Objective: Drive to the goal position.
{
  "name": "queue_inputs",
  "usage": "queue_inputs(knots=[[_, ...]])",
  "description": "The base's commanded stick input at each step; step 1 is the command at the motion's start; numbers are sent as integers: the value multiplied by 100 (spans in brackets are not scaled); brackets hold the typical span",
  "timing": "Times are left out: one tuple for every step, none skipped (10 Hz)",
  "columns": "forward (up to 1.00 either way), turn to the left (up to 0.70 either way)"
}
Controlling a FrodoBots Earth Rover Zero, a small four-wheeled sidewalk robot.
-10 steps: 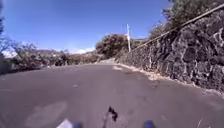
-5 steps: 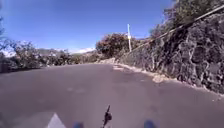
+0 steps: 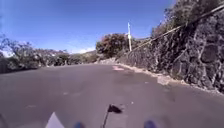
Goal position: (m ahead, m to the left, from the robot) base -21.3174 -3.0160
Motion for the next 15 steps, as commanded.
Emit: queue_inputs(knots=[[70,0],[70,0],[70,0],[70,0],[70,0],[70,0],[70,0],[70,13],[70,28],[70,28],[70,28],[70,28],[70,28],[70,15],[70,0]])
